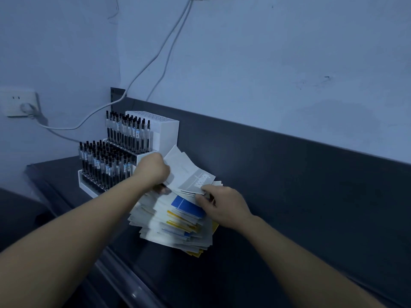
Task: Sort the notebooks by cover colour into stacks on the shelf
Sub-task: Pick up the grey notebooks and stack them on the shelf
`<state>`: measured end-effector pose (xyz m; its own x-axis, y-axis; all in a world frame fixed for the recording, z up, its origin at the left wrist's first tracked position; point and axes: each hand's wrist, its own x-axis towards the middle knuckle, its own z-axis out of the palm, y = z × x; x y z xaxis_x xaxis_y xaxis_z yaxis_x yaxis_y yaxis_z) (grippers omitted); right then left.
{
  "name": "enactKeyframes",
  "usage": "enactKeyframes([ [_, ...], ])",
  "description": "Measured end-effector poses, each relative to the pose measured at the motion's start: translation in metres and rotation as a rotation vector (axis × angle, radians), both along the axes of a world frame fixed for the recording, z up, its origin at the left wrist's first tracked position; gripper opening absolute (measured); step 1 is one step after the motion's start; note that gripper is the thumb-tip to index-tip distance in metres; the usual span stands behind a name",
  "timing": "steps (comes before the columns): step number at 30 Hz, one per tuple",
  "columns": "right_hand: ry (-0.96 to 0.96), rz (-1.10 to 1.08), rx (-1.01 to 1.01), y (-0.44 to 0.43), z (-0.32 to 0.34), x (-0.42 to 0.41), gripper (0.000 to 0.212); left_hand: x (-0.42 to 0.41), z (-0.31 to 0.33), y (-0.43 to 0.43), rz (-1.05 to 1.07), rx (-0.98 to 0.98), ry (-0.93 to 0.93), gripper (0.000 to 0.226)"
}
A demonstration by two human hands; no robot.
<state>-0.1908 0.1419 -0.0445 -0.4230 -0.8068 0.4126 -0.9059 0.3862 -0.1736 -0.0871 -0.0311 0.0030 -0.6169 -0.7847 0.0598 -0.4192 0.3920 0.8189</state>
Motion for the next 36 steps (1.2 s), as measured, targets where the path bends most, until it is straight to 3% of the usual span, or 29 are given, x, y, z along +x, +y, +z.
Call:
enactKeyframes([
  [2, -0.349, 0.019, -0.034, 0.010, 0.001, 0.004, 0.033, 0.001, -0.002, 0.007, 0.043, 0.216, 0.136, 0.012],
  [5, -0.919, 0.130, -0.176, 0.025, 0.003, 0.013, 0.033, 0.006, -0.007, 0.026, 0.073, 0.325, 0.280, 0.009],
  [9, -1.251, -0.074, -0.388, 0.034, 0.001, 0.016, 0.042, 0.010, -0.018, 0.060, 0.081, 0.397, 0.444, 0.013],
  [12, -1.396, -0.117, -0.512, 0.048, 0.006, 0.024, 0.033, 0.013, -0.021, 0.089, 0.045, 0.387, 0.506, 0.011],
  [19, -1.127, -0.221, -0.689, 0.106, 0.010, 0.055, 0.023, 0.025, -0.033, 0.152, -0.098, 0.293, 0.500, 0.024],
  [26, -0.913, -0.289, -0.944, 0.180, -0.004, 0.098, 0.037, 0.050, -0.049, 0.219, -0.184, 0.328, 0.486, 0.037],
  [31, -0.870, -0.349, -1.067, 0.238, -0.017, 0.124, 0.037, 0.058, -0.059, 0.270, -0.412, 0.351, 0.439, 0.029],
  [36, -0.719, -0.462, -1.092, 0.307, -0.024, 0.141, 0.036, 0.066, -0.067, 0.335, -0.585, 0.340, 0.421, 0.045],
])
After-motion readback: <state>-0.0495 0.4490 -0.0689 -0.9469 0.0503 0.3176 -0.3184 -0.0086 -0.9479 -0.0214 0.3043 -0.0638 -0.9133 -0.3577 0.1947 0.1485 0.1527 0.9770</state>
